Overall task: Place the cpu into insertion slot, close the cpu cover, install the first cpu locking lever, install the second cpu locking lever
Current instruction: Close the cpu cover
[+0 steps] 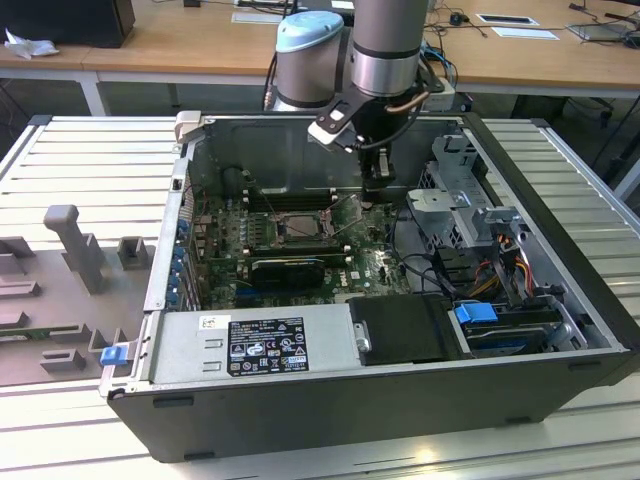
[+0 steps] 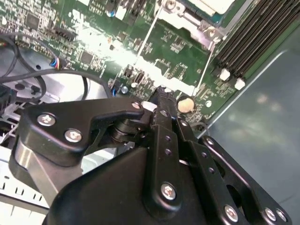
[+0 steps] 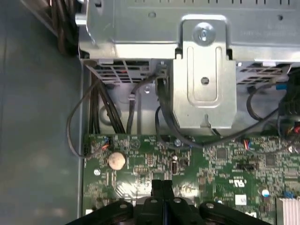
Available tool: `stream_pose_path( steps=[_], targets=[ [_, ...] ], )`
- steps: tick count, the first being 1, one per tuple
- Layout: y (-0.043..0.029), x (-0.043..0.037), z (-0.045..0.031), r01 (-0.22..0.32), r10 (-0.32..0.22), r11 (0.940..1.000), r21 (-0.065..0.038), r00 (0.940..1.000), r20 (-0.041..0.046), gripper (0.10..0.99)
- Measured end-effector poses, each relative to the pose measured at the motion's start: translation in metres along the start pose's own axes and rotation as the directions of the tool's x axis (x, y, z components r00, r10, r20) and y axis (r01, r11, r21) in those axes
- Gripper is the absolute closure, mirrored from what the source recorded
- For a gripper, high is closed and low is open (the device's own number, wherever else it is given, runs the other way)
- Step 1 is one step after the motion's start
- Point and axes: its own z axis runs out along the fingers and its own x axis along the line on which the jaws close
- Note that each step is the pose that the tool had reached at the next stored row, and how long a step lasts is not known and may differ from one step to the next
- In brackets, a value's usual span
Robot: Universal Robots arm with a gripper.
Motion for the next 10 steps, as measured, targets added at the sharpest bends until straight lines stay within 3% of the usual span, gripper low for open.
stream_pose_path(
  steps=[5,7,8,10],
  targets=[
    [0.0071,0.0000,0.0077,0.007,-0.007,1.0000,0.002,1.0000,-0.0005,0.980],
    [0.0071,0.0000,0.0101,0.007,-0.007,0.9998,0.019,1.0000,-0.0009,0.980],
    [0.0071,0.0000,0.0101,0.007,-0.007,0.9993,0.036,1.0000,-0.0010,0.980],
    [0.0071,0.0001,0.0101,0.007,-0.007,0.9986,0.052,1.0000,-0.0013,0.980]
  ],
)
